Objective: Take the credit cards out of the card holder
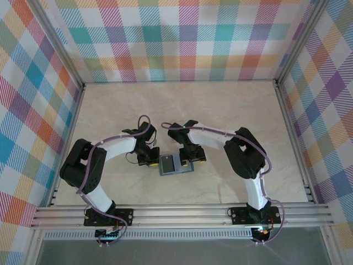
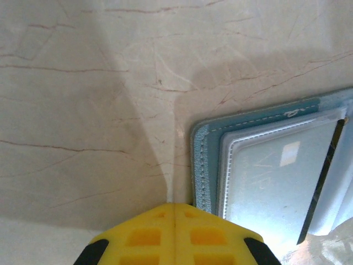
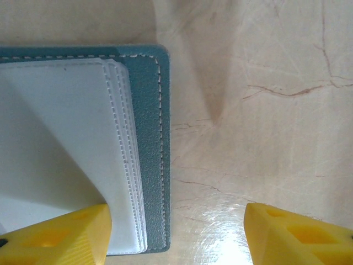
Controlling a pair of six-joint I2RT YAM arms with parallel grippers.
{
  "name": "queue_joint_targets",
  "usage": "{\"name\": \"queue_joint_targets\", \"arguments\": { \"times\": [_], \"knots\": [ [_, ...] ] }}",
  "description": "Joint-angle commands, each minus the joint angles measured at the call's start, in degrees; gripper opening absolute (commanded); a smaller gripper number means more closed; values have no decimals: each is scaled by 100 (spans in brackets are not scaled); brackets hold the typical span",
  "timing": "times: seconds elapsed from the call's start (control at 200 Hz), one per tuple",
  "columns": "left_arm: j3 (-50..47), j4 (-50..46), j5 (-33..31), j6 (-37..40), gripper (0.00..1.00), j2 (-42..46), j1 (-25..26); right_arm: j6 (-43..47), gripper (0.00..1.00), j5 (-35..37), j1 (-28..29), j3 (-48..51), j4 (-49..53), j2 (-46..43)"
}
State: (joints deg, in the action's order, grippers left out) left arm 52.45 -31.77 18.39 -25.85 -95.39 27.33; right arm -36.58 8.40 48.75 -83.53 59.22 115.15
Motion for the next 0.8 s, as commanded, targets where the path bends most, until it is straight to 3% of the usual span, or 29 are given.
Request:
{"name": "queue_joint_targets", "arguments": {
  "times": [0.0, 0.21, 0.525, 0.715, 0.795],
  "knots": [
    [198, -261, -38, 108, 0, 174, 50, -3, 65, -95, -15, 51, -21, -353],
    [360, -416, -20, 105, 0, 359, 114, -34, 64, -661, -83, 182, -407, -670],
    [302, -250, 129, -161, 0, 496, 290, -139, 54, -1675, -155, 296, -1190, -922],
    [165, 133, 419, -402, 0, 421, 367, -367, 31, -2385, -208, 481, -1921, -885],
    [156, 169, 420, -431, 0, 390, 417, -484, 26, -2695, -243, 580, -2233, -819]
  ]
}}
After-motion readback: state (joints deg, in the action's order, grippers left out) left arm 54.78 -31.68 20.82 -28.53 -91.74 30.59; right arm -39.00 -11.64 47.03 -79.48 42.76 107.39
